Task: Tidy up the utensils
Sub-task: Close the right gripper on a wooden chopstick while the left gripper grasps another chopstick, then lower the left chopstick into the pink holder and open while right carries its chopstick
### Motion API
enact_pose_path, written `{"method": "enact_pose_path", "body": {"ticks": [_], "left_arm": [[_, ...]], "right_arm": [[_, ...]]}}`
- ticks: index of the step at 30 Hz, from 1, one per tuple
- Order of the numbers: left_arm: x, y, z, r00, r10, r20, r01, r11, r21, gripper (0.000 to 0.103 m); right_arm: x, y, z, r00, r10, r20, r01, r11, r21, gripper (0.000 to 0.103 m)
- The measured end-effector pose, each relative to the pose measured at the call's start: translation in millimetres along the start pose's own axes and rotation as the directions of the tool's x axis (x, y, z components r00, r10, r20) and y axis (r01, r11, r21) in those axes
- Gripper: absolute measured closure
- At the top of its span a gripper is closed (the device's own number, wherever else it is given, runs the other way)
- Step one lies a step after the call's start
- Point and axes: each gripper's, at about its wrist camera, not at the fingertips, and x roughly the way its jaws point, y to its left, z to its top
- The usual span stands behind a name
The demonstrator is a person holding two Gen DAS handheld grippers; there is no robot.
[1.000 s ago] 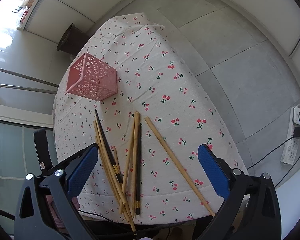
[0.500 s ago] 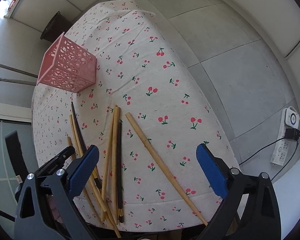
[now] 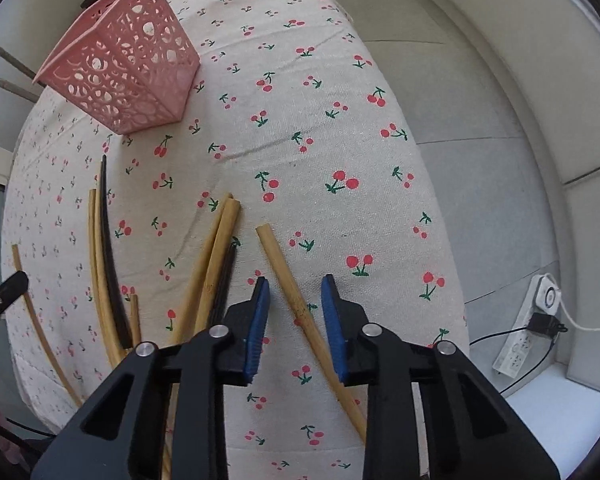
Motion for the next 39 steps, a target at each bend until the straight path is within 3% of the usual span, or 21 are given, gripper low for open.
{"method": "enact_pose_path", "body": {"ticks": [3, 7, 13, 16, 19, 23, 25, 30, 32, 34, 37, 39], "left_arm": [[-14, 9, -1, 0.999, 0.005, 0.034, -0.005, 1.000, 0.018, 0.096], [-36, 13, -5, 0.995, 0.003, 0.098, -0.007, 0.999, 0.041, 0.096], [-75, 17, -16, 0.970, -0.007, 0.241, -0.010, 0.998, 0.068, 0.096], [-104, 17, -19, 0.941, -0.016, 0.339, -0.009, 0.997, 0.071, 0.096], [-131, 13, -21, 0.899, -0.012, 0.438, -0.022, 0.997, 0.072, 0.096], [-158, 3, -14, 0.843, -0.004, 0.538, -0.037, 0.997, 0.066, 0.096], [-173, -2, -5, 0.818, -0.024, 0.575, -0.015, 0.998, 0.063, 0.096], [-217, -26, 32, 0.733, -0.096, 0.674, 0.058, 0.995, 0.078, 0.096], [-228, -40, 46, 0.707, -0.127, 0.696, 0.078, 0.992, 0.102, 0.096], [-232, -56, 57, 0.692, -0.153, 0.706, 0.086, 0.988, 0.130, 0.096], [-223, -82, 75, 0.697, -0.173, 0.696, 0.071, 0.982, 0.173, 0.096], [-206, -98, 84, 0.717, -0.169, 0.677, 0.047, 0.980, 0.195, 0.096]], "right_arm": [[0, 1, -2, 0.999, 0.010, 0.031, -0.010, 1.000, 0.010, 0.095], [-16, 0, -6, 0.996, 0.040, 0.084, -0.043, 0.999, 0.028, 0.095], [-82, -10, -24, 0.956, 0.129, 0.265, -0.143, 0.989, 0.036, 0.095], [-129, -14, -37, 0.911, 0.136, 0.389, -0.155, 0.988, 0.017, 0.095], [-177, -15, -44, 0.836, 0.118, 0.536, -0.135, 0.991, -0.007, 0.095], [-226, -12, -46, 0.719, 0.053, 0.693, -0.068, 0.998, -0.005, 0.095], [-243, -18, -37, 0.675, 0.063, 0.735, -0.108, 0.994, 0.013, 0.095], [-283, -35, -11, 0.569, 0.096, 0.817, -0.232, 0.971, 0.048, 0.095], [-292, -38, 3, 0.543, 0.115, 0.832, -0.271, 0.962, 0.044, 0.095], [-295, -43, 13, 0.529, 0.134, 0.838, -0.305, 0.951, 0.040, 0.095], [-291, -46, 27, 0.521, 0.160, 0.838, -0.348, 0.937, 0.038, 0.095], [-284, -44, 37, 0.529, 0.168, 0.832, -0.352, 0.935, 0.035, 0.095]]}}
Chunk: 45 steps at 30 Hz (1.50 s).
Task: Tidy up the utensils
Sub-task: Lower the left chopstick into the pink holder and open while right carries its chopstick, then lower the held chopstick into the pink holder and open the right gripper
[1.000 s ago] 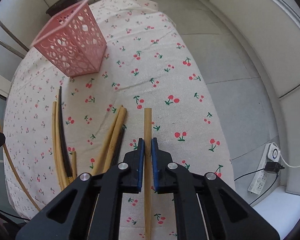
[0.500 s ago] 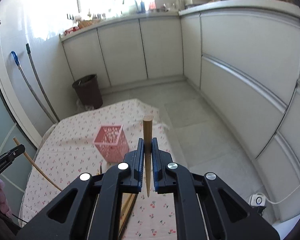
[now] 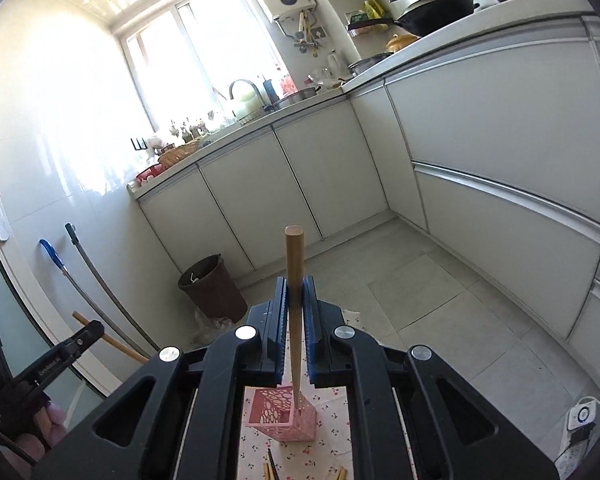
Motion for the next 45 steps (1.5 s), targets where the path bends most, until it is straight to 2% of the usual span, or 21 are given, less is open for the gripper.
{"method": "enact_pose_path", "body": {"ticks": [4, 6, 7, 8, 14, 17, 21, 24, 28, 33, 37, 43, 45], "left_arm": [[49, -15, -18, 0.997, 0.003, -0.081, 0.001, 0.999, 0.046, 0.095], [65, -13, -28, 0.994, -0.008, -0.112, 0.013, 0.999, 0.044, 0.089], [69, -10, -33, 0.993, -0.004, -0.120, 0.009, 0.999, 0.041, 0.080], [69, -5, -36, 0.993, 0.000, -0.117, 0.003, 1.000, 0.026, 0.072], [19, 29, -37, 1.000, 0.022, -0.013, -0.023, 0.997, -0.073, 0.059], [0, 42, -39, 0.999, 0.050, 0.008, -0.049, 0.993, -0.112, 0.058], [-4, 52, -37, 0.997, 0.071, 0.002, -0.070, 0.990, -0.121, 0.058], [1, 58, -39, 0.998, 0.059, -0.029, -0.062, 0.989, -0.136, 0.058], [12, 61, -48, 0.994, 0.086, -0.065, -0.092, 0.991, -0.099, 0.058], [13, 63, -54, 0.993, 0.078, -0.093, -0.086, 0.992, -0.088, 0.057], [8, 56, -55, 0.993, 0.073, -0.095, -0.080, 0.995, -0.067, 0.052], [1, 44, -62, 0.991, 0.079, -0.107, -0.081, 0.997, -0.018, 0.039], [-1, 40, -66, 0.989, 0.078, -0.123, -0.079, 0.997, 0.002, 0.035]], "right_arm": [[23, 2, -6, 0.999, 0.016, -0.029, -0.016, 1.000, 0.012, 0.095], [27, 4, -11, 0.999, 0.023, -0.035, -0.022, 1.000, 0.009, 0.095], [30, 7, -12, 0.999, 0.024, -0.035, -0.024, 1.000, 0.005, 0.095], [30, 8, -15, 0.999, 0.025, -0.036, -0.025, 1.000, 0.002, 0.095], [35, 17, -21, 0.999, 0.020, -0.032, -0.021, 1.000, -0.023, 0.095], [44, 22, -26, 0.999, 0.018, -0.041, -0.019, 0.999, -0.026, 0.095], [59, 31, -36, 0.999, -0.004, -0.047, 0.002, 0.999, -0.041, 0.095], [75, 36, -46, 0.998, -0.007, -0.064, 0.004, 0.999, -0.047, 0.094], [92, 44, -59, 0.994, 0.001, -0.112, -0.008, 0.998, -0.061, 0.091], [84, 61, -71, 0.991, -0.012, -0.134, -0.006, 0.991, -0.134, 0.077], [72, 64, -83, 0.987, -0.050, -0.151, 0.021, 0.982, -0.187, 0.070], [53, 60, -103, 0.979, -0.110, -0.172, 0.065, 0.966, -0.252, 0.057], [44, 59, -107, 0.977, -0.133, -0.164, 0.084, 0.958, -0.275, 0.047]]}}
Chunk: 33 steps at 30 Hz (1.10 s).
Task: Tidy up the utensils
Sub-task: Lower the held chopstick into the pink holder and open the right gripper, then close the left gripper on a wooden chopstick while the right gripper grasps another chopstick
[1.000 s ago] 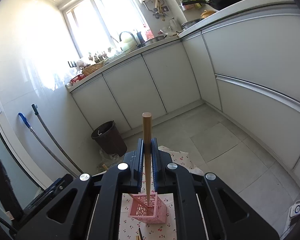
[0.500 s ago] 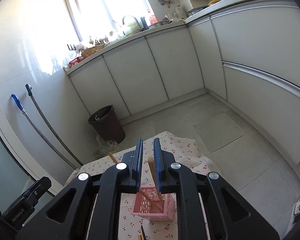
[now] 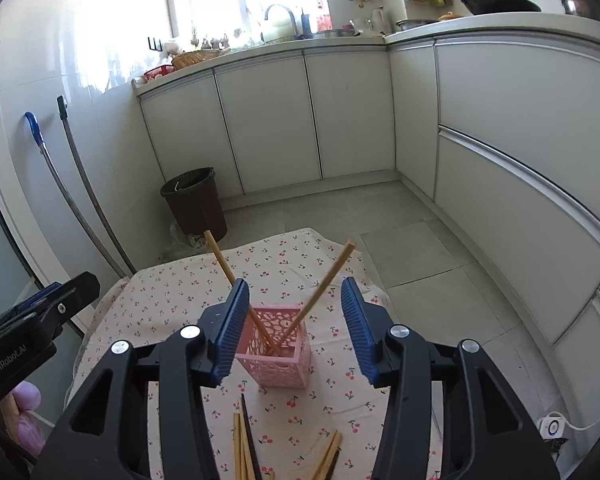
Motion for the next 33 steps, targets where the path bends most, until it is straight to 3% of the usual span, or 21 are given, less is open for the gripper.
{"method": "enact_pose_path", "body": {"ticks": [1, 6, 9, 11, 13, 17, 20, 27, 30, 33], "left_arm": [[0, -2, -2, 1.000, 0.005, -0.006, -0.004, 1.000, 0.010, 0.032], [-5, 2, -16, 0.998, 0.050, -0.023, -0.050, 0.999, 0.000, 0.011], [0, 9, -28, 0.994, 0.075, -0.074, -0.077, 0.997, -0.022, 0.007], [14, 12, -39, 0.983, 0.072, -0.166, -0.076, 0.997, -0.020, 0.007], [31, 16, -50, 0.961, 0.059, -0.270, -0.070, 0.997, -0.031, 0.007], [71, 24, -81, 0.875, 0.023, -0.483, -0.075, 0.993, -0.089, 0.007], [89, 32, -99, 0.830, 0.022, -0.558, -0.105, 0.987, -0.117, 0.007], [123, 39, -127, 0.748, 0.017, -0.664, -0.142, 0.981, -0.135, 0.007], [133, 39, -134, 0.730, 0.024, -0.683, -0.162, 0.977, -0.138, 0.007], [140, 36, -137, 0.729, 0.053, -0.682, -0.180, 0.977, -0.117, 0.007]], "right_arm": [[-4, -1, -2, 1.000, -0.013, 0.004, 0.013, 1.000, -0.008, 0.044], [-24, -28, -14, 0.998, -0.057, 0.005, 0.057, 0.998, 0.031, 0.007], [-24, -49, -26, 0.995, -0.072, -0.071, 0.075, 0.996, 0.039, 0.007], [-23, -60, -37, 0.988, -0.078, -0.133, 0.084, 0.996, 0.041, 0.007], [-22, -69, -50, 0.978, -0.092, -0.189, 0.101, 0.994, 0.043, 0.007], [-19, -80, -67, 0.953, -0.063, -0.295, 0.091, 0.993, 0.080, 0.007], [-19, -81, -74, 0.945, -0.038, -0.324, 0.073, 0.992, 0.099, 0.007], [-15, -75, -79, 0.928, -0.023, -0.371, 0.058, 0.995, 0.083, 0.007], [-10, -80, -81, 0.920, 0.002, -0.392, 0.049, 0.991, 0.122, 0.007], [-8, -86, -83, 0.912, 0.021, -0.410, 0.051, 0.985, 0.163, 0.007]]}}
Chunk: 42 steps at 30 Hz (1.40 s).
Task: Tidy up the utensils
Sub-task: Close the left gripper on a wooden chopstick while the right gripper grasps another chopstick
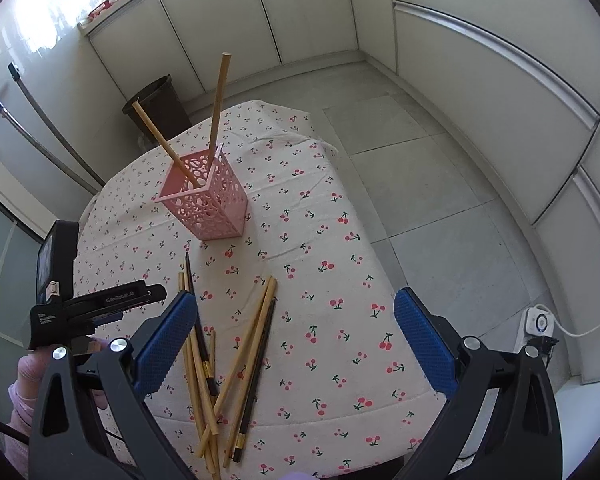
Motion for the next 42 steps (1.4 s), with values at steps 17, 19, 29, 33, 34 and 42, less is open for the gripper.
{"method": "enact_pose_path", "body": {"ticks": [17, 19, 29, 33, 34, 42], "left_arm": [[29, -32, 24, 0.991, 0.112, 0.075, -0.117, 0.990, 0.075, 0.023], [32, -35, 23, 0.992, 0.110, 0.067, -0.115, 0.990, 0.080, 0.028], [45, -52, 23, 0.993, 0.106, 0.045, -0.111, 0.987, 0.119, 0.055], [45, -54, 25, 0.995, 0.089, 0.040, -0.093, 0.988, 0.123, 0.063], [45, -58, 23, 0.996, 0.081, 0.036, -0.085, 0.989, 0.119, 0.067], [41, -52, 22, 0.998, 0.039, 0.042, -0.044, 0.991, 0.128, 0.095]], "right_arm": [[8, -13, 1, 0.999, 0.036, -0.037, -0.033, 0.997, 0.073, 0.007], [7, -14, 1, 0.999, 0.034, -0.036, -0.031, 0.997, 0.074, 0.007], [12, -14, 1, 0.998, 0.031, -0.051, -0.027, 0.997, 0.075, 0.007], [14, -14, 1, 0.998, 0.026, -0.055, -0.022, 0.997, 0.072, 0.007], [14, -14, 1, 0.998, 0.025, -0.057, -0.021, 0.997, 0.072, 0.007], [24, -11, -1, 0.997, 0.007, -0.078, -0.001, 0.997, 0.076, 0.007]]}}
